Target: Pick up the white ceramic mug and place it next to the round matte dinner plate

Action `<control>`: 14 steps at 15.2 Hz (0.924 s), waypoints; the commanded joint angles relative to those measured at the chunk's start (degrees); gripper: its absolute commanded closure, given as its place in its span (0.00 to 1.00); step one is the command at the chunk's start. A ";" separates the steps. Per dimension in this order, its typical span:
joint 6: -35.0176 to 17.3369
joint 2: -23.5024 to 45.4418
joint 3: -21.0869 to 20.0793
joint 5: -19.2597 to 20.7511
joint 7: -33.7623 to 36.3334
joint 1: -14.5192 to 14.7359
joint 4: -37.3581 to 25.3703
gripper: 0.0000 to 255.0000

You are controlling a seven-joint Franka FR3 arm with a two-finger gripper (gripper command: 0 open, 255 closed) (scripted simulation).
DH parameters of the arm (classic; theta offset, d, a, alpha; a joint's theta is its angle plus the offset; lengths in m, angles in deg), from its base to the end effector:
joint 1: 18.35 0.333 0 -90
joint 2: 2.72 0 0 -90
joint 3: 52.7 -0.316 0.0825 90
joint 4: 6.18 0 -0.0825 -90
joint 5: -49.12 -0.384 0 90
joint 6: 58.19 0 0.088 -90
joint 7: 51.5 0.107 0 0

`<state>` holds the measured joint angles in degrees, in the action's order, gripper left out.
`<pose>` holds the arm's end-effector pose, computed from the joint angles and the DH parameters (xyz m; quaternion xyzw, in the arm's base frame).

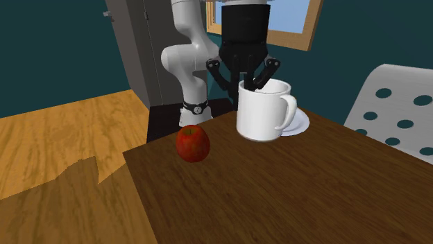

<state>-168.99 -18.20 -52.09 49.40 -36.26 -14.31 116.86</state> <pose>0.4793 0.0280 0.5205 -0.9944 0.1019 -0.0280 0.0037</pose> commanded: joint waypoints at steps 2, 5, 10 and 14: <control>0.17 -1.60 -2.72 -0.57 4.19 1.65 1.43 1.00; 0.31 -2.83 -5.51 -1.29 8.28 3.32 2.51 1.00; 0.58 -3.68 -10.27 -2.59 15.21 6.13 3.01 1.00; 0.79 -3.25 -14.20 -3.50 20.87 8.28 2.26 1.00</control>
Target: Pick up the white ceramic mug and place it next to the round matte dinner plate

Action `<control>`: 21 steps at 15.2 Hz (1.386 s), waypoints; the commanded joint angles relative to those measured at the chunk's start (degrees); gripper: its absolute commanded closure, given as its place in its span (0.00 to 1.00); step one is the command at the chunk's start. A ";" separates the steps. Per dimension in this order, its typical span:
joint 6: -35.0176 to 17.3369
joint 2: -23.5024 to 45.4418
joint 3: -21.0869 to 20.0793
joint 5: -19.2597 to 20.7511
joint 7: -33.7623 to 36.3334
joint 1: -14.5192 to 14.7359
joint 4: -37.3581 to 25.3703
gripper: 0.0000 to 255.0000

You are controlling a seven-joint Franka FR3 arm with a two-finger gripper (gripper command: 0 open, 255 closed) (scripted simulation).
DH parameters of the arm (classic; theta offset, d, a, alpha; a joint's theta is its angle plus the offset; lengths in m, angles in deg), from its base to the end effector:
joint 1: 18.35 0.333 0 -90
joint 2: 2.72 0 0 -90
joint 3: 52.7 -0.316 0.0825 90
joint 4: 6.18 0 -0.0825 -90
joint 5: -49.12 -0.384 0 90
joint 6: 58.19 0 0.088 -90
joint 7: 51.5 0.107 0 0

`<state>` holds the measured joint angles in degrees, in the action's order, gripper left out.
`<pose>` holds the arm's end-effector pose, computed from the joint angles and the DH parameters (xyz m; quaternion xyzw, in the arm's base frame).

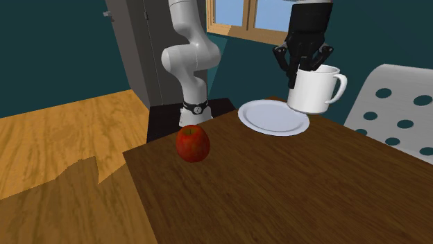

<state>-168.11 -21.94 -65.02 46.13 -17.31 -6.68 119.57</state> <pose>0.4166 0.1982 0.5228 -0.9944 0.1020 -0.0280 0.0035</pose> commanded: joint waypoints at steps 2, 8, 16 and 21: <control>-0.84 0.67 -1.70 -0.31 2.47 0.86 0.12 1.00; -5.55 1.49 -2.00 -0.30 2.63 0.92 4.02 1.00; -11.96 3.36 -2.46 -0.09 2.99 0.93 8.59 1.00; -16.04 4.99 -2.78 0.19 3.32 0.88 11.07 1.00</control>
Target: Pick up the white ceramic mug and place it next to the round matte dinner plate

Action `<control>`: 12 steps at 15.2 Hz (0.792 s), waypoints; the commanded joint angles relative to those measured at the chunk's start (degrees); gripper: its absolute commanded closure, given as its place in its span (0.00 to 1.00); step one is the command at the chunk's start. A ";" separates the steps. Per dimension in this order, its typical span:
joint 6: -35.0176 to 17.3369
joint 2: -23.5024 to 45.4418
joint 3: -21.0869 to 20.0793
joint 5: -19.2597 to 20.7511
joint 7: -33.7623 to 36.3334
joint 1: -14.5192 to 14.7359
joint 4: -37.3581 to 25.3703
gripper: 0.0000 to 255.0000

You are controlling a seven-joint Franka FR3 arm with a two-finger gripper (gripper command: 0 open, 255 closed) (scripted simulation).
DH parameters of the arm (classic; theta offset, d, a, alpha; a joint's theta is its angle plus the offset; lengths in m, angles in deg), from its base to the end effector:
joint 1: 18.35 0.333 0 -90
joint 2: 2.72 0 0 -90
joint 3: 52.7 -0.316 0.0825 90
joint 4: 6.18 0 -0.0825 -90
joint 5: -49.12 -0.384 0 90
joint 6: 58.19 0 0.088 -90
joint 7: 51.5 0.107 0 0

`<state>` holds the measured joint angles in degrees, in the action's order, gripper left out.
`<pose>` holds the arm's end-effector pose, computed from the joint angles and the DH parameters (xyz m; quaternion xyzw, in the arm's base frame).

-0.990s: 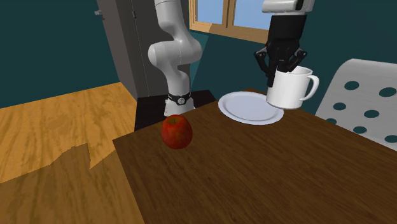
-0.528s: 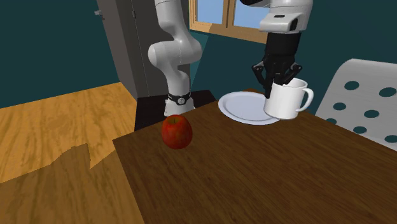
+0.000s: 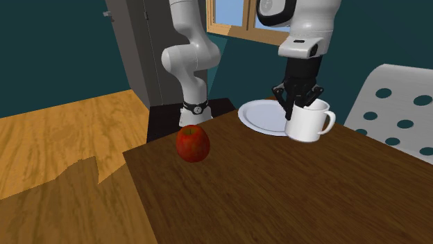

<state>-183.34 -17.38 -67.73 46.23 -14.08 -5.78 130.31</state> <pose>0.4098 0.2186 0.4213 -0.9943 0.1027 -0.0276 0.0034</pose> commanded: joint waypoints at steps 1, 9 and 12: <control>-1.63 0.80 -0.14 0.16 0.17 -0.04 0.79 1.00; -8.31 4.30 -0.66 1.03 1.00 -0.22 4.05 1.00; -9.85 5.23 -0.77 1.31 1.24 -0.28 4.68 1.00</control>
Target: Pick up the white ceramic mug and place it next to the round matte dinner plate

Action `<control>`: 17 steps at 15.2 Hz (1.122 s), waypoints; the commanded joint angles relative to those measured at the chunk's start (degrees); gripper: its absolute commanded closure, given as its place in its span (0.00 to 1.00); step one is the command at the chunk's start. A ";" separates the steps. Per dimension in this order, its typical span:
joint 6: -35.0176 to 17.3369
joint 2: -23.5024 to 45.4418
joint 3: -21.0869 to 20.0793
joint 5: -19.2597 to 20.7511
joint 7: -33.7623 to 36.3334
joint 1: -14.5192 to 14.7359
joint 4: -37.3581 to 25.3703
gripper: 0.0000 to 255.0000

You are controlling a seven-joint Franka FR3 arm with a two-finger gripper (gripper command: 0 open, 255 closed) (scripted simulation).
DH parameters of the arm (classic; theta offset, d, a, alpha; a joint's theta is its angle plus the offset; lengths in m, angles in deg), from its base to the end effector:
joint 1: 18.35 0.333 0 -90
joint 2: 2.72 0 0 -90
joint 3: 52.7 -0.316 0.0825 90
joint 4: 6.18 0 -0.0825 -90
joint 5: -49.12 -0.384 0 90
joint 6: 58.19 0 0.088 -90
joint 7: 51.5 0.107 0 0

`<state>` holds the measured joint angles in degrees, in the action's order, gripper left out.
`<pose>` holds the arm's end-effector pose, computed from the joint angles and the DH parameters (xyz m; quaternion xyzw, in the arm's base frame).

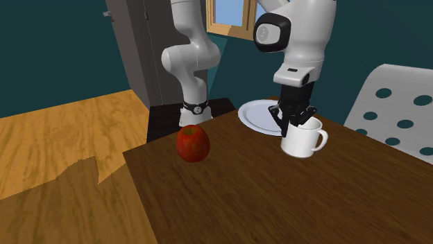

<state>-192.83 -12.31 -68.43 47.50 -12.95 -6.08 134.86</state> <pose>0.4107 0.2184 0.3611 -0.9943 0.1028 -0.0276 0.0034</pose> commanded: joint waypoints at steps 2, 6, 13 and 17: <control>-0.37 0.17 -0.07 0.05 0.12 0.02 0.13 1.00; -0.37 0.17 -0.07 0.05 0.12 0.02 0.13 1.00; 1.73 -1.21 0.07 -0.38 -0.21 0.12 -0.62 0.00; 7.55 -4.59 0.48 -1.23 -0.89 0.35 -3.15 0.00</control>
<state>-186.17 -16.26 -68.00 46.45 -13.76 -5.81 131.90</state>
